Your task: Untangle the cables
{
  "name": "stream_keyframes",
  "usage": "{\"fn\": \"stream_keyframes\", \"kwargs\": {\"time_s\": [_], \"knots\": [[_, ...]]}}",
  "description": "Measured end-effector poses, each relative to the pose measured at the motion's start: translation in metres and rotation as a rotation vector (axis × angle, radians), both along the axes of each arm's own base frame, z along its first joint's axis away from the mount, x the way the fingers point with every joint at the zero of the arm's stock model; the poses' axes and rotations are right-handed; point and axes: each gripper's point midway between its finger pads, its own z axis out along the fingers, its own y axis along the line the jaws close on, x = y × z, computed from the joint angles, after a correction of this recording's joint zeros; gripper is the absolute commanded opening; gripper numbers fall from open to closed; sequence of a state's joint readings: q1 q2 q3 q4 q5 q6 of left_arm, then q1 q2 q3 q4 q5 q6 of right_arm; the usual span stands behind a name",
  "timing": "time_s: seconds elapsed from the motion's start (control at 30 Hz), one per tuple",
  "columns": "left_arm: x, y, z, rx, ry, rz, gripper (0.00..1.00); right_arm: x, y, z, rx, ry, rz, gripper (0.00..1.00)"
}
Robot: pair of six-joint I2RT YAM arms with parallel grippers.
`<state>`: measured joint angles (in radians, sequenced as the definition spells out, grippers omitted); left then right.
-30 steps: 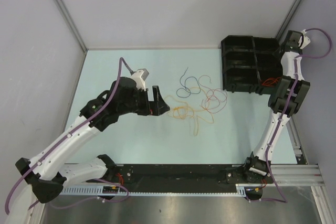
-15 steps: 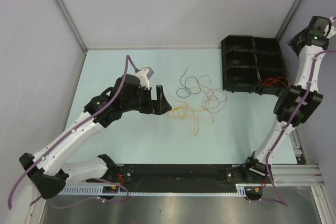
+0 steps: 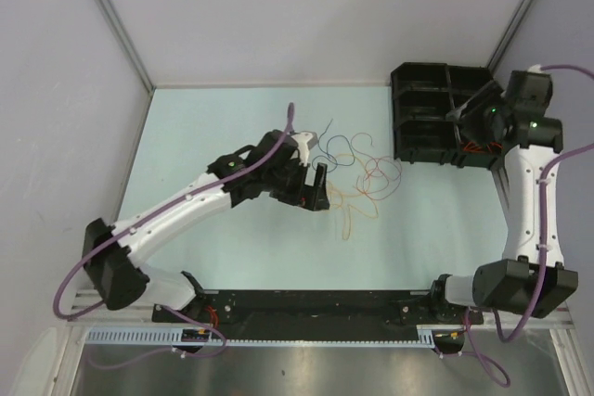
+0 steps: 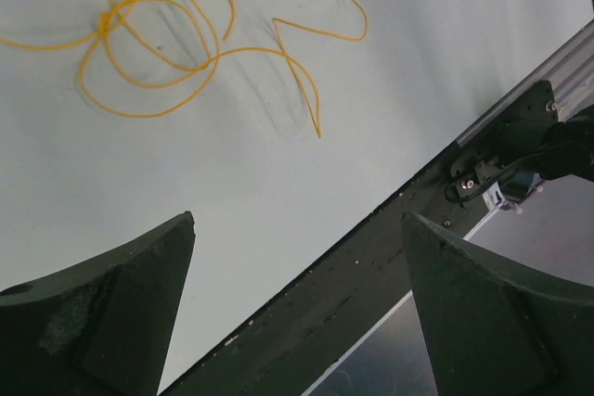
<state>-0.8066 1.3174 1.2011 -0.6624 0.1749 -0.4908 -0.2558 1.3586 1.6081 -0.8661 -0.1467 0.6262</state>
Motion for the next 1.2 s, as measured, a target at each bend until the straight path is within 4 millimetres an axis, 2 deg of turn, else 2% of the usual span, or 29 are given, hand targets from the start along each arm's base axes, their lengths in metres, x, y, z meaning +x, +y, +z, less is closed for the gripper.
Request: {"fn": "stream_keyframes", "kwargs": {"time_s": [0.07, 0.13, 0.2, 0.33, 0.47, 0.67, 0.7, 0.87, 1.0, 1.17, 1.2], "knots": [[-0.001, -0.015, -0.01, 0.031, 0.024, -0.037, 0.96, -0.018, 0.034, -0.02, 0.039, 0.055, 0.079, 0.57], [-0.003, -0.025, -0.018, 0.051, 0.041, -0.064, 0.95, -0.038, 0.049, -0.033, 0.067, 0.101, 0.108, 0.57], [-0.004, -0.033, -0.027, 0.071, 0.063, -0.082, 0.95, -0.058, 0.057, -0.039, 0.075, 0.125, 0.121, 0.57], [0.0, -0.043, -0.044, 0.123, 0.095, -0.088, 0.95, -0.089, 0.063, -0.027, 0.068, 0.101, 0.13, 0.58], [0.01, -0.049, -0.06, 0.18, 0.117, -0.069, 0.93, -0.109, 0.068, -0.021, 0.063, 0.076, 0.145, 0.57], [0.02, -0.061, -0.087, 0.237, 0.196, -0.024, 0.9, -0.126, 0.075, -0.037, 0.076, 0.137, 0.178, 0.58], [0.021, -0.064, -0.092, 0.244, 0.215, -0.011, 0.88, -0.129, 0.076, -0.041, 0.079, 0.15, 0.183, 0.58], [0.032, -0.079, -0.105, 0.279, 0.257, 0.045, 0.85, -0.144, 0.08, -0.045, 0.078, 0.163, 0.203, 0.58], [0.038, -0.089, -0.116, 0.31, 0.278, 0.07, 0.76, -0.155, 0.083, -0.044, 0.078, 0.151, 0.22, 0.57], [0.034, -0.091, -0.128, 0.356, 0.303, 0.083, 0.65, -0.168, 0.086, -0.048, 0.076, 0.161, 0.236, 0.58], [0.034, -0.092, -0.129, 0.363, 0.303, 0.084, 0.57, -0.171, 0.087, -0.049, 0.076, 0.165, 0.24, 0.58]]}}
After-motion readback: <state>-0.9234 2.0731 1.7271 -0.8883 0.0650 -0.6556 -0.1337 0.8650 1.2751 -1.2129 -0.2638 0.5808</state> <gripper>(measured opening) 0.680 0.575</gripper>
